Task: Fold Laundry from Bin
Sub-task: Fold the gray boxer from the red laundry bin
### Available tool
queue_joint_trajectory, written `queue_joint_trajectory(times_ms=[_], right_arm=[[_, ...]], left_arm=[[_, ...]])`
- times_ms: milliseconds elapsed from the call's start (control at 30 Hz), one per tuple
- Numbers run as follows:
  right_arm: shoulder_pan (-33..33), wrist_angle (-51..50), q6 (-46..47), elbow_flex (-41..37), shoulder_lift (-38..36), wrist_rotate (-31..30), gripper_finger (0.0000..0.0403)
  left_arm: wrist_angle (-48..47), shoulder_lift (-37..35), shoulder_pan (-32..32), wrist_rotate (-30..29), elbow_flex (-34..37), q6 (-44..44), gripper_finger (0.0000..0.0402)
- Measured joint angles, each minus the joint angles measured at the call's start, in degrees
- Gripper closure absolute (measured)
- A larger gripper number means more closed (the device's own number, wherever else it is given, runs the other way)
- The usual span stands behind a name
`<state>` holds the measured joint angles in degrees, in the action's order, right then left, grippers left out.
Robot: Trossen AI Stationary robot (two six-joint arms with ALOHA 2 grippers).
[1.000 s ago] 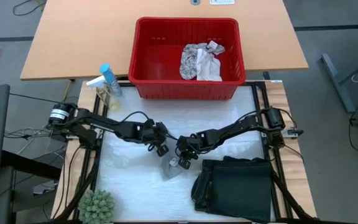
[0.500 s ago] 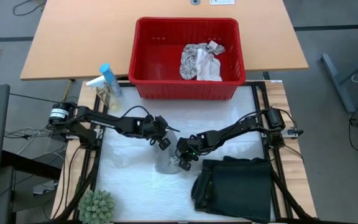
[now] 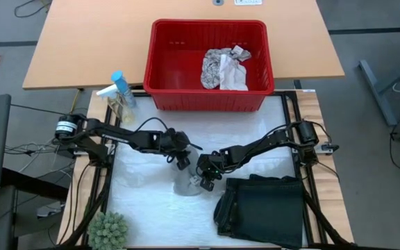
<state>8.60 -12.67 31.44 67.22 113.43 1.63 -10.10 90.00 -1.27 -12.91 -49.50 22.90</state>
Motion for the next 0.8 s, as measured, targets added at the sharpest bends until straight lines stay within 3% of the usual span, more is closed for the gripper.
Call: queue_joint_trajectory(times_ms=[200,367,467,600,800], right_arm=[[0.02,0.04,0.00,0.00,0.00,0.02,0.0388],[0.02,0.00,0.00,0.00,0.02,0.01,0.0386],[0.02,0.08,0.00,0.00,0.02,0.01,0.0385],[0.02,0.97,0.00,-0.07,0.05,0.02,0.0385],[0.04,1.29,0.03,-0.07,0.09,0.13,0.0384]], left_arm=[[-7.04,-0.03,-0.20,0.09,0.00,4.24,0.0234],[-13.52,-2.44,2.52,0.84,0.00,9.48,0.0248],[-14.80,-5.35,5.56,-1.97,0.03,11.59,0.0263],[-8.68,-7.09,10.62,-10.99,3.44,13.93,0.0289],[2.77,-5.65,12.69,-11.49,11.15,19.42,0.0344]])
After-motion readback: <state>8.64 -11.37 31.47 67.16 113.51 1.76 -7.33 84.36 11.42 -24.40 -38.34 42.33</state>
